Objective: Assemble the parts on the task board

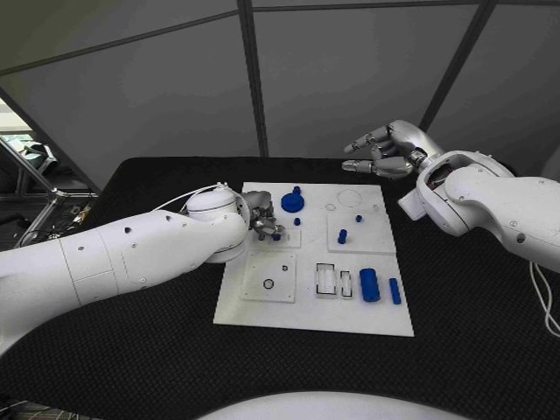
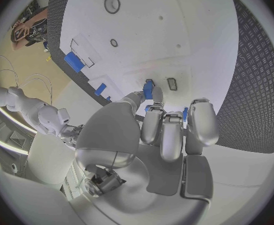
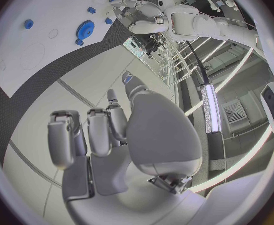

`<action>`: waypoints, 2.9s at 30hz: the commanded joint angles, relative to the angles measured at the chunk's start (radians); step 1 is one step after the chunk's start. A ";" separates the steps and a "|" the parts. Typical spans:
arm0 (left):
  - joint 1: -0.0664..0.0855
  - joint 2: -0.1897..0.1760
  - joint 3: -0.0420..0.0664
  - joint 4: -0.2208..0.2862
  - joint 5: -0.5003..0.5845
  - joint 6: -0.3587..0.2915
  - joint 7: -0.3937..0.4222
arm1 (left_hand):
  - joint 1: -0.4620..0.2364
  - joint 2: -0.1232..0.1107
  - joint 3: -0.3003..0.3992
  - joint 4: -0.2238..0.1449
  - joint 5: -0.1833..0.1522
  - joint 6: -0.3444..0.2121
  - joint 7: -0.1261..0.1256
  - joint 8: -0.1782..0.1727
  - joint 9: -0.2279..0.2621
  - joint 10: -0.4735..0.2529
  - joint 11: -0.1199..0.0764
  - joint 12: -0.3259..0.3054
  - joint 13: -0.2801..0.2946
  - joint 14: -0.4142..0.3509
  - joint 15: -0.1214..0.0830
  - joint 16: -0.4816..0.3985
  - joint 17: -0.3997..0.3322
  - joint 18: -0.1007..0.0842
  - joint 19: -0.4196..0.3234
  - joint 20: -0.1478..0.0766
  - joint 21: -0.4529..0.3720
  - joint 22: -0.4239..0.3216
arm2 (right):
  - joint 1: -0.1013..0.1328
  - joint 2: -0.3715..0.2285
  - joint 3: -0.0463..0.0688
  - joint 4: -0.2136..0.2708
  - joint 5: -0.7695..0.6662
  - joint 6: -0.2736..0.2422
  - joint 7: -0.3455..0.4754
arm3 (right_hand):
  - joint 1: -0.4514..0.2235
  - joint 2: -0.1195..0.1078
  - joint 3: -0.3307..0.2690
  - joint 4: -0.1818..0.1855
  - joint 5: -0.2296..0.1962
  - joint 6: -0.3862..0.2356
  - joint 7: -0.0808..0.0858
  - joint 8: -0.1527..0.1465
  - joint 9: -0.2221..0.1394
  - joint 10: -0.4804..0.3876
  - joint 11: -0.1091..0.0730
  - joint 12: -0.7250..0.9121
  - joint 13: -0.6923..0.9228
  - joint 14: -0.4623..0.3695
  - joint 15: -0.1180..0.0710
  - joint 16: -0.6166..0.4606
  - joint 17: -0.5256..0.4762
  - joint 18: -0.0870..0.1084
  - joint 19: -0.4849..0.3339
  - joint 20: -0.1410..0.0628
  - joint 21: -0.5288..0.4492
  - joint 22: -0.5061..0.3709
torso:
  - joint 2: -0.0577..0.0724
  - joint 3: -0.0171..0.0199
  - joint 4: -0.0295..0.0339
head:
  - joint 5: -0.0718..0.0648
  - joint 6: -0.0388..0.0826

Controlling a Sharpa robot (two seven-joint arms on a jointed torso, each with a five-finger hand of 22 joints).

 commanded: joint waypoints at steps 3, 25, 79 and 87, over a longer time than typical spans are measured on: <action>-0.004 0.002 -0.003 -0.003 -0.003 0.038 -0.013 | -0.002 0.009 0.178 -0.174 0.001 0.001 -0.008 0.003 0.001 0.002 -0.002 0.002 0.130 0.100 -0.003 0.004 0.252 0.000 0.005 -0.002 0.002 -0.001 | 0.002 0.000 0.001 0.001 0.002 0.005 0.009 | -0.010 0.002 -0.001 -0.004 -0.002 0.007 0.002 -0.006 0.001 -0.002 -0.003 -0.004 0.001 0.042 -0.007 -0.005 0.001 0.009 0.067 -0.005 -0.002 0.202 | 0.000 0.0000 0.0003 | -0.001 0.000; -0.006 0.014 -0.004 -0.021 0.009 0.061 -0.014 | -0.012 0.010 0.183 -0.176 -0.002 0.002 -0.009 0.003 0.008 0.001 -0.002 -0.002 0.128 0.100 -0.003 0.004 0.252 0.000 0.004 -0.002 0.000 -0.003 | 0.002 0.000 0.001 0.000 0.002 0.004 0.008 | -0.013 0.004 0.000 -0.005 -0.002 0.007 0.002 -0.006 0.002 -0.003 -0.003 -0.005 -0.002 0.042 -0.007 -0.006 -0.001 0.009 0.066 -0.005 -0.003 0.202 | 0.000 -0.0003 -0.0004 | -0.001 -0.005; -0.004 -0.031 0.099 0.017 0.098 0.050 -0.031 | -0.198 -0.099 -0.178 0.192 -0.454 0.052 -0.034 -0.004 0.115 0.009 -0.019 -0.004 0.145 0.098 -0.018 -0.006 0.242 -0.001 0.017 -0.017 -0.014 0.013 | 0.002 0.003 0.001 -0.015 0.014 -0.013 0.012 | -0.082 -0.007 -0.032 0.009 -0.006 0.006 0.000 -0.008 0.002 -0.003 -0.004 -0.007 -0.006 0.043 -0.007 -0.011 -0.004 0.011 0.063 -0.006 -0.008 0.195 | 0.000 0.0004 0.0004 | -0.004 0.001; 0.033 -0.031 0.134 -0.016 0.104 0.134 -0.049 | -0.179 -0.086 -0.182 0.188 -0.454 0.040 -0.030 -0.018 0.113 -0.003 -0.016 -0.028 0.134 0.095 -0.016 -0.013 0.235 0.004 0.001 -0.016 -0.032 -0.010 | 0.002 0.004 0.001 -0.020 0.015 -0.014 0.010 | -0.083 -0.007 -0.033 0.009 -0.007 0.006 0.000 -0.008 0.002 -0.002 -0.004 -0.007 -0.006 0.043 -0.007 -0.011 -0.004 0.011 0.063 -0.006 -0.009 0.195 | 0.000 -0.0003 0.0010 | -0.002 0.003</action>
